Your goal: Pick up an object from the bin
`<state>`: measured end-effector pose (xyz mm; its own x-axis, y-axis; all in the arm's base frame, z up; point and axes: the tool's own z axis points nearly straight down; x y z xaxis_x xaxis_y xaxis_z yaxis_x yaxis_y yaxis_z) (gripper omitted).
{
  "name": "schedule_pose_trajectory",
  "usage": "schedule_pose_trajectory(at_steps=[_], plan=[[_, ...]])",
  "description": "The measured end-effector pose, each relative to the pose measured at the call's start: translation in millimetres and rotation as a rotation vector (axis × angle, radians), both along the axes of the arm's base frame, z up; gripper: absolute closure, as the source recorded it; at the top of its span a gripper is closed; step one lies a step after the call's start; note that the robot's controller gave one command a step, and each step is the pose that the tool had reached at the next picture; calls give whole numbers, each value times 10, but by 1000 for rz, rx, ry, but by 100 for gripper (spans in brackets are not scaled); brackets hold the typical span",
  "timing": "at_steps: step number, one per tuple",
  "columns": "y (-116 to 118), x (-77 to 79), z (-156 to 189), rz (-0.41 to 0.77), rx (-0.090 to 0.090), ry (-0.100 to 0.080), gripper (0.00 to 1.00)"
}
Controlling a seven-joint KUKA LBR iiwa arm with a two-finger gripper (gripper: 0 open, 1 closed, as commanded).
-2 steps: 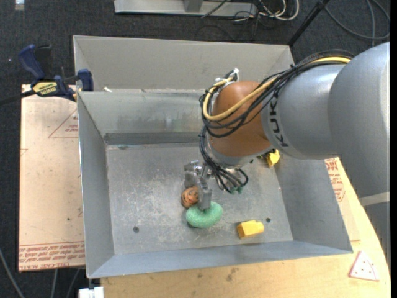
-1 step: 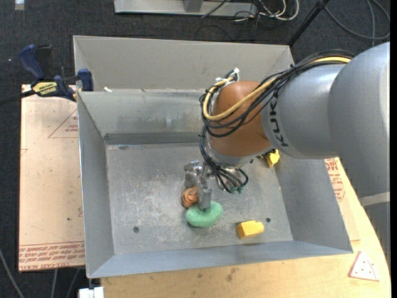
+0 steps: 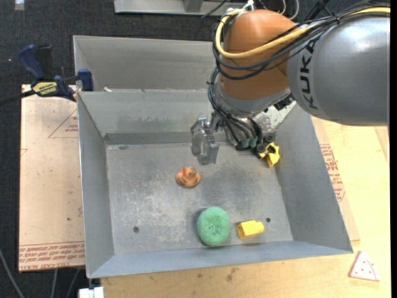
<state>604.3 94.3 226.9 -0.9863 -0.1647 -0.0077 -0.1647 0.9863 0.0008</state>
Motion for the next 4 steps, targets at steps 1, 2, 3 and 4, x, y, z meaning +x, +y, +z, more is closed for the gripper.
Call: schedule_pose_trajectory(at_steps=[1, 2, 3, 4], plan=[[-3, -9, -16, -2, 0, 4, 0], [-4, -9, -16, -2, 0, 4, 0], [70, 8, 93, -62, -2, 10, 0], [19, -220, 105, -127, 3, 0, 0]])
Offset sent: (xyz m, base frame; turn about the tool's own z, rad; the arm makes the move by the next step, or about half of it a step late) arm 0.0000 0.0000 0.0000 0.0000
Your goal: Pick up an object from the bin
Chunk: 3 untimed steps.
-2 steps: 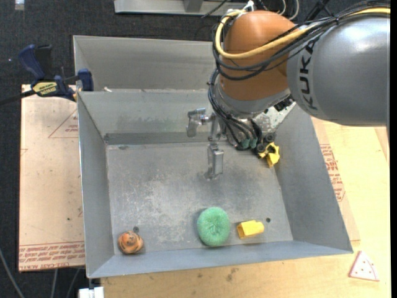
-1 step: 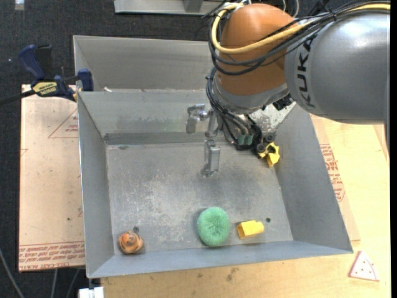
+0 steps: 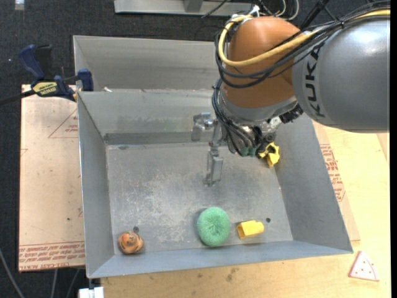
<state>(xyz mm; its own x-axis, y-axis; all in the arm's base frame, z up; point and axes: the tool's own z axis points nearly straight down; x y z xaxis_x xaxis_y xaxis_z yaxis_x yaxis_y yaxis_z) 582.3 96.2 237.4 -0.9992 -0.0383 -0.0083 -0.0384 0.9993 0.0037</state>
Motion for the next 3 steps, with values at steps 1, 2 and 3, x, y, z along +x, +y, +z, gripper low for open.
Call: schedule_pose_trajectory(at_steps=[1, 2, 3], plan=[[-251, 18, -447, 204, -4, 2, 0], [-309, 33, -562, 210, -4, 3, 0], [-110, -85, -831, 79, -4, 7, 0]])
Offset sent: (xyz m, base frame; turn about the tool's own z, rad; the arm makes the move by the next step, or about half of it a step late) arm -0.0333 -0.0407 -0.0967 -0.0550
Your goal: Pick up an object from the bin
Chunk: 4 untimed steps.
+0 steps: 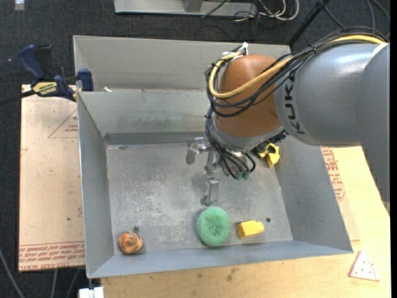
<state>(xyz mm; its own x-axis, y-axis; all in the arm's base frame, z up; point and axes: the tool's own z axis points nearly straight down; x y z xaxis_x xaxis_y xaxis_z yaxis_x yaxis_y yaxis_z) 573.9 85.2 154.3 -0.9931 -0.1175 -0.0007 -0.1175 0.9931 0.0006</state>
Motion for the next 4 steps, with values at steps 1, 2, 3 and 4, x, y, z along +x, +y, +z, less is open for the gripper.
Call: schedule_pose_trajectory(at_steps=[1, 2, 3, 4], plan=[[-360, -141, -203, 141, 3, -1, 0], [-693, -291, -320, 184, -4, 0, 0], [-521, -487, -543, 284, 0, -1, 0], [-532, -842, -844, 692, 2, 1, 100]])
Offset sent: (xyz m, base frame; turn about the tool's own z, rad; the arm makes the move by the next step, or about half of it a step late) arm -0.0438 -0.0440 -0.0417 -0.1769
